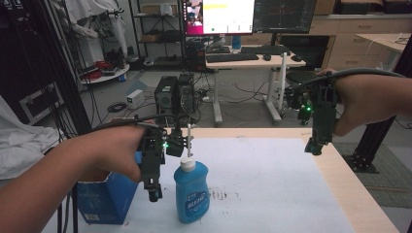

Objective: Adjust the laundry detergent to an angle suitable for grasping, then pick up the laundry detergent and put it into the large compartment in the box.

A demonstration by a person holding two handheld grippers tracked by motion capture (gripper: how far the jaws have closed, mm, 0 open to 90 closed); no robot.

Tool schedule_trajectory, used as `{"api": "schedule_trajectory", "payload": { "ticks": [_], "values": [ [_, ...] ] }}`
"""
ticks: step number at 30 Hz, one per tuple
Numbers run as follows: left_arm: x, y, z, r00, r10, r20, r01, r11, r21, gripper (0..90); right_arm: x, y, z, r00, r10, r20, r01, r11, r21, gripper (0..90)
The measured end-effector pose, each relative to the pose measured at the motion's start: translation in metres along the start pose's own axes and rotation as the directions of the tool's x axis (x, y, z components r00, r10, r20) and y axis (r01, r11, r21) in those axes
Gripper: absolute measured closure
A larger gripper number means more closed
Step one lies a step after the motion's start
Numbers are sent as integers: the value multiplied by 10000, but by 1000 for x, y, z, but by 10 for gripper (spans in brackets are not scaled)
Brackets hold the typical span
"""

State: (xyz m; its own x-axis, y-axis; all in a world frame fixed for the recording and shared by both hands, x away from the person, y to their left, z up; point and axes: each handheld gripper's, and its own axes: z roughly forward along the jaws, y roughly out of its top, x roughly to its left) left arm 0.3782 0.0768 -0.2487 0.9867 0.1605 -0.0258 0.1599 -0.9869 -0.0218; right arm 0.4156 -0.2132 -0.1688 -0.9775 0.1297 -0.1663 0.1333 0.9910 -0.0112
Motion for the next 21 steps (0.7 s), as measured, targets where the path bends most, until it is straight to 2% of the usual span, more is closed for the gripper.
{"api": "schedule_trajectory", "payload": {
  "ticks": [14, 21],
  "values": [
    [2, -2, 1, 10000, -85, 16, 85, 9999, -75, 17, -3, 2, 4, 10000, -5, 80, 4, 10000, 91, 16],
    [4, -4, 2, 9991, -417, 92, 419, 9989, -223, 17, -5, 3, 9, 10000, -52, -17, 53, 9998, 212, 16]
  ]
}}
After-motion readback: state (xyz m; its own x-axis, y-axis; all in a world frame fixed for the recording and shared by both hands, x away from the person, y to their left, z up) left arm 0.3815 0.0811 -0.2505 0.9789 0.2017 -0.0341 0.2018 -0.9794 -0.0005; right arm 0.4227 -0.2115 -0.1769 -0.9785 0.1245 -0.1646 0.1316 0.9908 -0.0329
